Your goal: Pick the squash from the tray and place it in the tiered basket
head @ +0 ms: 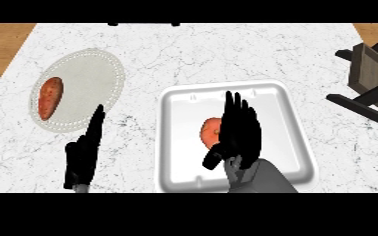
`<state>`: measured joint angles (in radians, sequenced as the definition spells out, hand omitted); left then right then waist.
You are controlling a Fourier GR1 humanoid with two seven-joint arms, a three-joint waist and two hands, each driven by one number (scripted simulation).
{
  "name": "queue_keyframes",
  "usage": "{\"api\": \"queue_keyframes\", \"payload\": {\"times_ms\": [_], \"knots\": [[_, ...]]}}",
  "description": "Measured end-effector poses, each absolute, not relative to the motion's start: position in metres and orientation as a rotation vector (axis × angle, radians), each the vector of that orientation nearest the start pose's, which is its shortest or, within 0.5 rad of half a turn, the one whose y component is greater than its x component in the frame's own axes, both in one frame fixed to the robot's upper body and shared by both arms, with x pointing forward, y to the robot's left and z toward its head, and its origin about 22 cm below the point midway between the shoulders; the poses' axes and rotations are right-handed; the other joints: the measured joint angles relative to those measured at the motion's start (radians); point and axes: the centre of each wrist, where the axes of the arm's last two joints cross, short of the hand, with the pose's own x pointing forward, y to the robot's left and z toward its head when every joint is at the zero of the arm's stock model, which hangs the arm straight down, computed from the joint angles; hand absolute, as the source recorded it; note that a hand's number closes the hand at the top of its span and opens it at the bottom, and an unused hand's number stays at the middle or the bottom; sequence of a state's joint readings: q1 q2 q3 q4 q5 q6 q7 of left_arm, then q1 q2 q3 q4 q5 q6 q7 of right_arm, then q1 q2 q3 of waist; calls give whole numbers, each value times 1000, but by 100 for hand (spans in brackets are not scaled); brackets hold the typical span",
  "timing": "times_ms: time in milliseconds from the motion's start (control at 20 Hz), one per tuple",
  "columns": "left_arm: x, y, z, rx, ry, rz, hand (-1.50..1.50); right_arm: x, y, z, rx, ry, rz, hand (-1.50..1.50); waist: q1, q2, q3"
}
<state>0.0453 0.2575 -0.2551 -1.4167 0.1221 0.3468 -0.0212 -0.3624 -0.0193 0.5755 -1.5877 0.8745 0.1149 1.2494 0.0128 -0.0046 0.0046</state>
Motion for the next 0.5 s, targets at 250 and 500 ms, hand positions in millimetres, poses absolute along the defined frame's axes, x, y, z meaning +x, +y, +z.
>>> {"api": "queue_keyframes", "payload": {"times_ms": [250,500], "knots": [[220,242,-42,254,-1366,-36,0,262,-66,72,-856,-818,811,-150,-2,0,0],[220,244,-41,250,-1365,-39,0,268,-64,66,-841,-786,825,-150,-1,-1,0]]}}
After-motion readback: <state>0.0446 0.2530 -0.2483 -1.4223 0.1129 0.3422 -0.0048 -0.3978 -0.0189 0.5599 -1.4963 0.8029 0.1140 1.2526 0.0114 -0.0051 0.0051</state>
